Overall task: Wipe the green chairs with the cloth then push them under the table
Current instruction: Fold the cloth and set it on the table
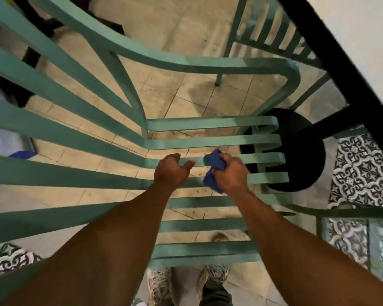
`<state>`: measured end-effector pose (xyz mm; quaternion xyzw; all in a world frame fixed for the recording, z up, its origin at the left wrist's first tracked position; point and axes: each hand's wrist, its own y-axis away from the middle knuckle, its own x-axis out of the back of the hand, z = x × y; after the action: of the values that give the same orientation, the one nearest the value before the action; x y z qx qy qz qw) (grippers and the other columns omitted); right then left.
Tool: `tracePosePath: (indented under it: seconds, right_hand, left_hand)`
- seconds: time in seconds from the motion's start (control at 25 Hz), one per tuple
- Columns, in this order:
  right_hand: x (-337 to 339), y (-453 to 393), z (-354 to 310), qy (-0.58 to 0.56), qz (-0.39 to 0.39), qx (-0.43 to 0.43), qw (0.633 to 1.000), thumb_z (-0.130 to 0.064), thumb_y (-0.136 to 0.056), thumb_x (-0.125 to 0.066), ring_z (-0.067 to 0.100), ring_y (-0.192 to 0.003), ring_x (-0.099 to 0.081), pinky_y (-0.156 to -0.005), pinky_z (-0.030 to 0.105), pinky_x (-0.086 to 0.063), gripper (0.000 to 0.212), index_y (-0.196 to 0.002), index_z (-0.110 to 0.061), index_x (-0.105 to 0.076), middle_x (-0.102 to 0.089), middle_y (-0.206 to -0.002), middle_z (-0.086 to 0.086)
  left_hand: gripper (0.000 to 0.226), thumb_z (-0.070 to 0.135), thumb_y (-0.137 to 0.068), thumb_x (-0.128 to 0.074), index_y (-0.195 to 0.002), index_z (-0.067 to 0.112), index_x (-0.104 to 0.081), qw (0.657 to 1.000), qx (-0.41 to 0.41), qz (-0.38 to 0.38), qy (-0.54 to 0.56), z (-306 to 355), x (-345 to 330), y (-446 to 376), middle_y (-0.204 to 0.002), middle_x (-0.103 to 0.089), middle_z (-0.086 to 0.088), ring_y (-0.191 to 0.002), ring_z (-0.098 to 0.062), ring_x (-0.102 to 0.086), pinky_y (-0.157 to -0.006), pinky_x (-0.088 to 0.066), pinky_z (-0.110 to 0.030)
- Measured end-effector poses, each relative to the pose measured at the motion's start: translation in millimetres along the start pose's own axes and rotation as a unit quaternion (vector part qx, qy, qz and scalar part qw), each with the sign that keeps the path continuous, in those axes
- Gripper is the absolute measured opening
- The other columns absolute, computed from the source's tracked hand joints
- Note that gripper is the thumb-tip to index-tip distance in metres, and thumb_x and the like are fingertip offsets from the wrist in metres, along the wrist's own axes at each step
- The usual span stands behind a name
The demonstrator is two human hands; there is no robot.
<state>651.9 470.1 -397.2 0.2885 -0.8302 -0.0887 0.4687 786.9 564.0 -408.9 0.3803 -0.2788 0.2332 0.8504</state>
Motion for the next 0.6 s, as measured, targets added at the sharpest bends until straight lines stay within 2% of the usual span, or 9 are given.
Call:
tracePosePath:
  seconds: [0.04, 0.12, 0.2, 0.28, 0.36, 0.48, 0.52, 0.56, 0.6]
  right_hand:
    - [-2, 19, -16, -0.101, -0.002, -0.028, 0.994, -0.009, -0.08, -0.066, 0.031, -0.094, -0.062, -0.074, 0.027, -0.042, 0.034, -0.114, -0.016, -0.065, -0.065, -0.103, 0.011]
    - [10, 55, -45, -0.335, -0.023, -0.136, 0.932, 0.0, -0.077, -0.063, 0.024, -0.079, -0.063, -0.064, 0.029, -0.048, 0.028, -0.1, -0.014, -0.068, -0.068, -0.087, 0.005]
    - [36, 89, -66, -0.485, -0.048, -0.184, 0.853, 0.007, -0.076, -0.053, 0.017, -0.07, -0.061, -0.054, 0.022, -0.048, 0.03, -0.097, -0.01, -0.067, -0.068, -0.081, 0.003]
    - [68, 120, -80, -0.543, -0.049, -0.178, 0.819, -0.001, -0.075, -0.058, 0.016, -0.07, -0.059, -0.054, 0.022, -0.044, 0.021, -0.093, -0.01, -0.065, -0.067, -0.081, 0.004]
    - [105, 153, -92, -0.562, -0.028, -0.163, 0.81, -0.002, -0.077, -0.065, 0.018, -0.07, -0.058, -0.055, 0.025, -0.043, 0.015, -0.086, -0.012, -0.059, -0.065, -0.077, 0.003]
    - [164, 199, -101, -0.578, -0.05, -0.144, 0.802, 0.01, -0.076, -0.064, 0.024, -0.072, -0.064, -0.059, 0.027, -0.049, 0.038, -0.104, -0.013, -0.056, -0.069, -0.083, 0.009]
    - [184, 212, -104, -0.557, -0.073, -0.13, 0.817, 0.008, -0.071, -0.068, 0.026, -0.074, -0.064, -0.066, 0.031, -0.049, 0.043, -0.107, -0.013, -0.057, -0.07, -0.085, 0.012]
    - [203, 223, -105, -0.511, -0.094, -0.107, 0.848, 0.006, -0.066, -0.071, 0.026, -0.075, -0.063, -0.07, 0.035, -0.048, 0.042, -0.104, -0.011, -0.061, -0.069, -0.084, 0.013]
    - [224, 237, -103, -0.453, -0.095, -0.089, 0.882, 0.005, -0.064, -0.072, 0.024, -0.072, -0.061, -0.07, 0.036, -0.046, 0.033, -0.094, -0.009, -0.066, -0.068, -0.078, 0.011]
  left_hand:
    - [0.057, 0.061, -0.081, -0.062, -0.107, 0.011, -0.071, 0.987, 0.058, -0.034, 0.145, 17, 7, 14, -0.112, -0.069, -0.013, -0.108, -0.032, -0.061, -0.096, -0.048, -0.041]
    - [0.062, 0.069, -0.066, -0.071, -0.091, 0.012, -0.075, 0.924, 0.131, -0.132, 0.333, 40, 21, 46, -0.096, -0.074, -0.012, -0.091, -0.031, -0.069, -0.083, -0.055, -0.042]
    - [0.044, 0.05, -0.074, -0.077, -0.09, 0.009, -0.074, 0.891, 0.127, -0.194, 0.39, 54, 43, 78, -0.09, -0.074, -0.012, -0.079, -0.026, -0.069, -0.072, -0.055, -0.034]
    - [0.018, 0.02, -0.085, -0.072, -0.095, 0.005, -0.073, 0.885, 0.092, -0.218, 0.4, 66, 70, 102, -0.094, -0.073, -0.014, -0.082, -0.024, -0.068, -0.074, -0.055, -0.031]
    - [0.017, 0.006, -0.083, -0.069, -0.1, 0.003, -0.071, 0.889, 0.054, -0.245, 0.383, 85, 96, 128, -0.099, -0.072, -0.016, -0.087, -0.027, -0.068, -0.076, -0.055, -0.031]
    - [0.017, 0.002, -0.084, -0.063, -0.1, 0.005, -0.07, 0.891, -0.007, -0.278, 0.358, 128, 130, 177, -0.094, -0.073, -0.011, -0.081, -0.023, -0.069, -0.069, -0.054, -0.028]
    - [0.017, 0.001, -0.084, -0.061, -0.099, 0.006, -0.069, 0.889, -0.025, -0.286, 0.355, 141, 137, 194, -0.092, -0.073, -0.01, -0.079, -0.022, -0.069, -0.066, -0.053, -0.028]
    - [0.02, 0.001, -0.081, -0.062, -0.099, 0.005, -0.069, 0.889, -0.042, -0.29, 0.352, 152, 143, 209, -0.092, -0.072, -0.01, -0.08, -0.022, -0.068, -0.066, -0.052, -0.028]
    - [0.025, 0.002, -0.074, -0.065, -0.099, 0.006, -0.068, 0.89, -0.062, -0.296, 0.34, 165, 149, 224, -0.093, -0.071, -0.01, -0.082, -0.022, -0.067, -0.068, -0.052, -0.03]
